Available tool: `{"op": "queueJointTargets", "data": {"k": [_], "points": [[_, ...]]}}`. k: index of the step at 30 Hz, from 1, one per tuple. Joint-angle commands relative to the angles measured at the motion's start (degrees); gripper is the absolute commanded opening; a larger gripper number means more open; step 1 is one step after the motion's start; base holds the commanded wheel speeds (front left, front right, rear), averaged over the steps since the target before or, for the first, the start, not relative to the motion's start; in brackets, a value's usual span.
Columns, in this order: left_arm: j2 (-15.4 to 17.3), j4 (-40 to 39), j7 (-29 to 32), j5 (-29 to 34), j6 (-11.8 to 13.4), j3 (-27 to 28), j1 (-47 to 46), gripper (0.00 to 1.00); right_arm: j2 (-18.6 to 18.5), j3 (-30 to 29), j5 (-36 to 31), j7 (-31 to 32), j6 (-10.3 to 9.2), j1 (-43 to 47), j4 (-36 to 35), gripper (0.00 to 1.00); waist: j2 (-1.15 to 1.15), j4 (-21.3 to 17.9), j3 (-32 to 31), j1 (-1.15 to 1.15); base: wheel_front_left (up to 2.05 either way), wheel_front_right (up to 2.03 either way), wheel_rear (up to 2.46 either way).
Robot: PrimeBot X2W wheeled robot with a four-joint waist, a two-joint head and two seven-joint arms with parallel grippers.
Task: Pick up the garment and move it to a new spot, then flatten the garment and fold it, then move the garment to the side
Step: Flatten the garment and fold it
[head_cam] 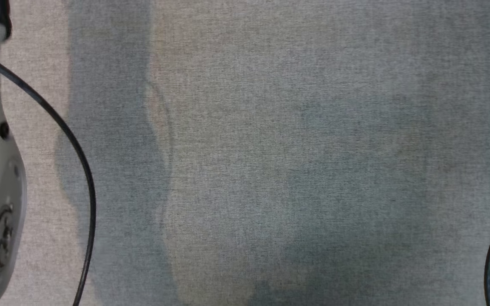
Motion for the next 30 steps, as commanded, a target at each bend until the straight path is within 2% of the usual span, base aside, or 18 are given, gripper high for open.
{"op": "queueJointTargets", "data": {"k": [1, 12, 21, 25, 30], "points": [[0.48, 1.13, -0.55, 0.23, -0.63, -0.33, 1.8, 0.0, -1.15, 1.15, 1.19, 0.42, -0.02, 1.96, 0.84, 0.0, 0.0, 0.58, 0.12, 0.0, 0.0, 0.0, 0.0], [2.07, 7.48, -0.68, -2.43, -1.92, -2.78, 15.19, 0.0, -2.6, 6.92, 8.96, 2.39, -0.02, 12.54, 5.48, 0.0, 0.0, 1.66, -5.83, 0.0, 0.0, 0.0, 0.0], [3.05, 5.06, -0.04, -5.92, -1.84, -6.12, 25.36, 0.0, -4.98, 12.92, 11.9, 6.47, -0.02, 20.04, 5.75, 0.0, 0.0, 2.82, -12.69, 0.0, 0.0, 0.0, 0.0], [3.35, 3.45, 2.28, -6.74, -1.85, -9.77, 31.0, 0.0, -6.7, 17.3, 10.92, 8.06, -0.02, 23.56, 5.84, 0.0, 0.0, 3.52, -15.56, 0.0, 0.0, 0.0, 0.0], [6.06, 1.07, 3.65, -7.26, -1.84, -13.98, 37.78, 0.0, -8.77, 19.85, 13.08, 8.3, -0.02, 27.64, 5.62, 0.0, 0.0, 4.27, -18.48, 0.0, 0.0, 0.0, 0.0]]}}
